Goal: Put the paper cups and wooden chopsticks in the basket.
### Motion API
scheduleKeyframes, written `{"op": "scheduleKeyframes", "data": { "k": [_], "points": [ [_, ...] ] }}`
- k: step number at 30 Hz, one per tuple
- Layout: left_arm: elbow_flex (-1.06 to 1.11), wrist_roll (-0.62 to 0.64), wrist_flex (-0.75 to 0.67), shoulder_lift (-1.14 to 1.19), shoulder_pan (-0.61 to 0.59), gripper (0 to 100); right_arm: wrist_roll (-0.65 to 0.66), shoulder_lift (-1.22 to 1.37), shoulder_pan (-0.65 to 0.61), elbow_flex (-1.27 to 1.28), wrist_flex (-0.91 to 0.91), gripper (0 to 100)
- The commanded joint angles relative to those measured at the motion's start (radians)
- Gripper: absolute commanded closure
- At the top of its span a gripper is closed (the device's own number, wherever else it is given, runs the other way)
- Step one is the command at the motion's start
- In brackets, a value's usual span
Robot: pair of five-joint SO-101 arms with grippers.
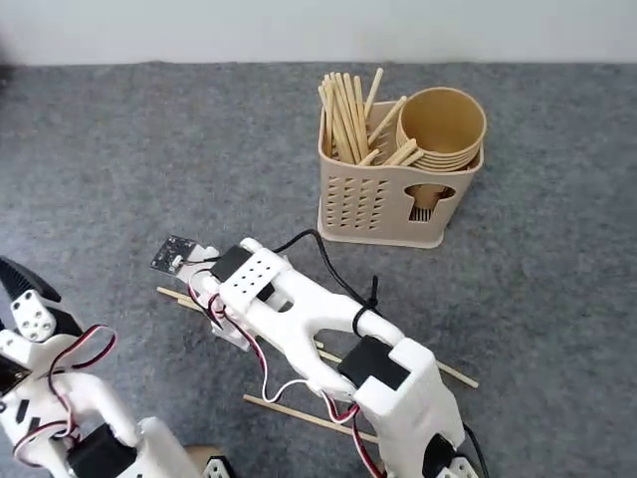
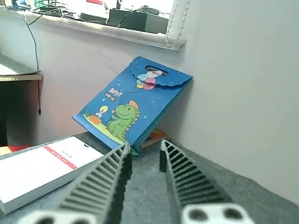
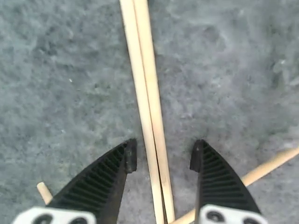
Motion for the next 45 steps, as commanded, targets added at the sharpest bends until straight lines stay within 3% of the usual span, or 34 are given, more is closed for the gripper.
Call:
{"op": "scheduleKeyframes", "data": {
  "k": [1,4,9,19,32,45],
  "points": [
    [-0.005,-0.009,0.0,0.0,-0.04,91,0.009,0.035,-0.002,-0.046,-0.021,79.4],
    [-0.004,-0.009,0.0,0.0,-0.069,91,0.009,0.065,-0.004,-0.048,-0.021,82.4],
    [0.005,-0.009,0.0,-0.002,-0.075,91,0.003,0.061,-0.004,-0.049,-0.022,99.1],
    [0.067,-0.012,0.0,-0.002,-0.075,91,0.003,-0.031,0.005,-0.043,0.059,98.9],
    [0.153,-0.012,0.002,-0.002,-0.072,91,0.011,-0.489,0.179,-0.044,0.249,98.9],
    [0.277,-0.008,0.04,-0.002,-0.069,91,0.011,-0.883,0.277,-0.094,0.2,98.9]
  ]
}}
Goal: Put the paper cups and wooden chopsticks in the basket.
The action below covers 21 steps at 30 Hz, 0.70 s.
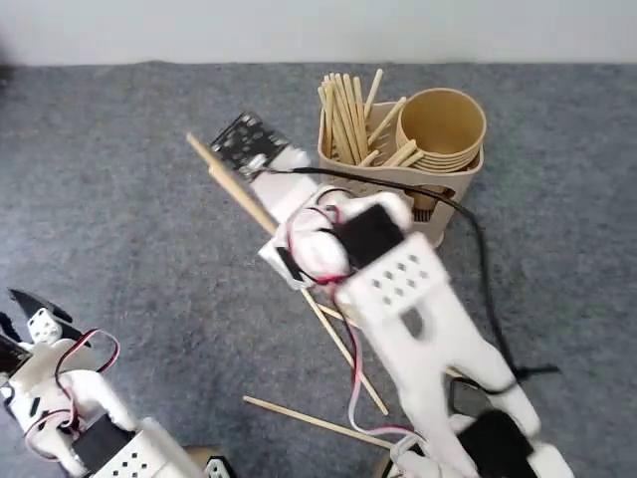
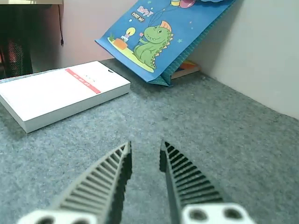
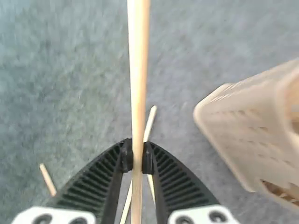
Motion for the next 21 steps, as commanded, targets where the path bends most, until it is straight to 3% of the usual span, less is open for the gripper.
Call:
{"op": "scheduleKeyframes", "data": {
  "k": [1,9,17,21],
  "points": [
    [-0.012,-0.003,0.054,-0.002,0.0,91,0.009,-0.113,0.038,-0.078,-0.048,98.9],
    [-0.008,-0.003,0.175,-0.002,0.097,91,-0.002,-0.185,0.185,-0.127,-0.292,98.9],
    [-0.008,-0.005,0.203,-0.002,0.101,91,-0.008,-0.18,0.306,-0.121,-0.515,98.9],
    [-0.008,-0.006,0.204,-0.002,0.101,91,-0.117,-0.223,0.374,-0.06,-0.604,98.9]
  ]
}}
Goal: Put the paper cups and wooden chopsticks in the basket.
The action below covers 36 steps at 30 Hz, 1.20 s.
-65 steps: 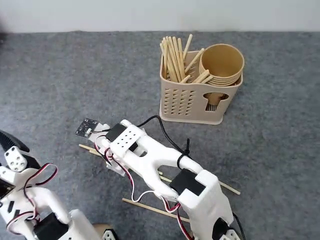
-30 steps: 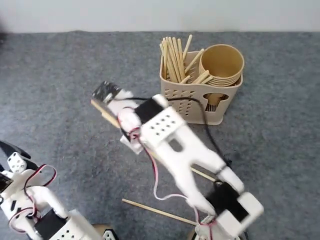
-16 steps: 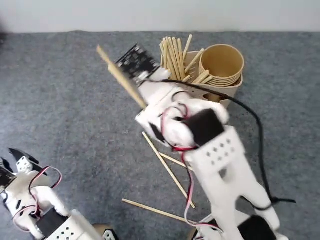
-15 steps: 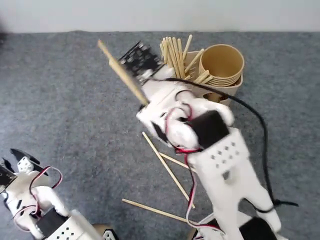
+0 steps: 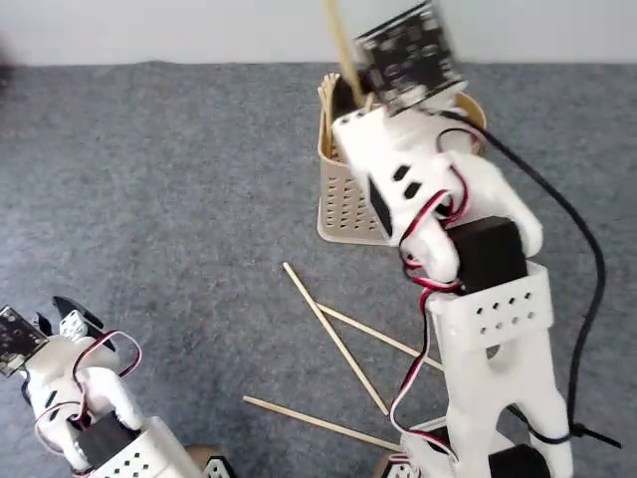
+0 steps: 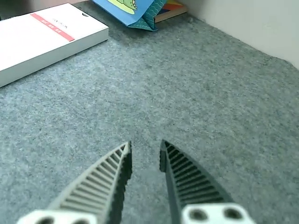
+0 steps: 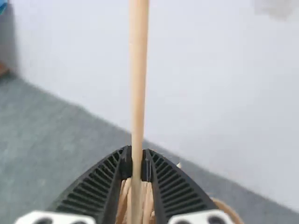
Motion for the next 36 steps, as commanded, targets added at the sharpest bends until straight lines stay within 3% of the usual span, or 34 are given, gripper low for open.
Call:
{"op": "scheduleKeyframes", "data": {
  "k": [1,5,11,17,24,29,36],
  "points": [
    [-0.008,-0.006,0.008,-0.002,0.002,91,-0.097,-0.096,0.061,0.034,-0.068,98.9],
    [-0.008,-0.008,0.023,-0.002,0.002,91,-0.129,-0.22,0.074,0.206,-0.18,98.8],
    [-0.008,-0.008,0.023,-0.002,0.003,91,-0.126,-0.298,0.073,0.539,-0.599,98.8],
    [-0.008,-0.008,0.023,-0.002,0.003,91,-0.133,-0.288,0.068,0.681,-0.797,98.8],
    [-0.008,-0.008,0.023,-0.002,0.003,91,-0.127,-0.101,0.076,0.789,-0.993,98.8],
    [-0.008,-0.008,0.025,-0.002,0.003,91,-0.133,0.007,0.073,0.799,-1.038,97.7],
    [-0.008,-0.008,0.025,-0.002,0.003,91,-0.133,-0.091,0.045,0.767,-0.808,79.4]
  ]
}}
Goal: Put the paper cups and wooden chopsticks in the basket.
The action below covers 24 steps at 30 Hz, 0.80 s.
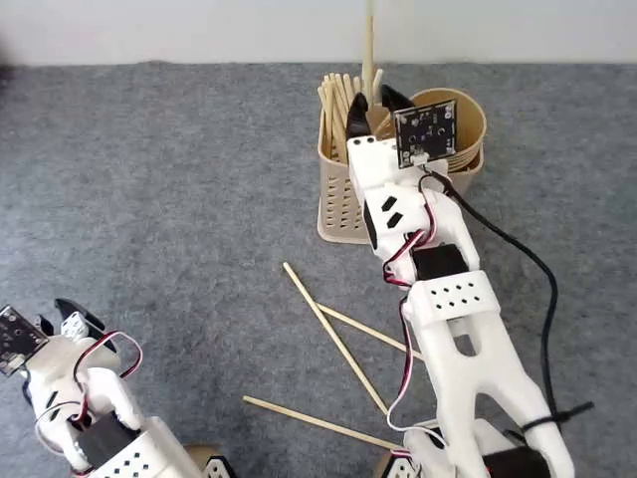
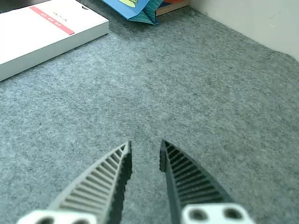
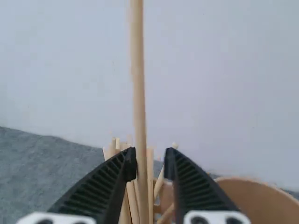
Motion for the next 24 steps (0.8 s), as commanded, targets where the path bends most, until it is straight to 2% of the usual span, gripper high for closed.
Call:
{"op": "scheduleKeyframes", "data": {
  "k": [1,9,12,15,18,24],
  "points": [
    [-0.008,-0.008,0.003,0.0,0.005,91,-0.011,-0.114,-0.022,-0.066,0.182,79.4],
    [-0.008,-0.008,0.003,0.002,0.005,91,-0.005,-0.205,-0.173,-0.305,0.894,79.1],
    [-0.008,-0.008,0.003,0.002,0.005,91,0.005,-0.205,-0.232,-0.327,1.069,79.0],
    [-0.008,-0.008,0.003,0.002,0.005,91,0.069,-0.193,-0.306,-0.302,1.234,79.0],
    [-0.008,-0.008,0.003,0.003,0.005,91,0.092,-0.147,-0.355,-0.25,1.316,79.0],
    [-0.008,-0.008,0.003,0.003,0.005,91,0.094,0.027,-0.363,-0.161,1.248,79.0]
  ]
}}
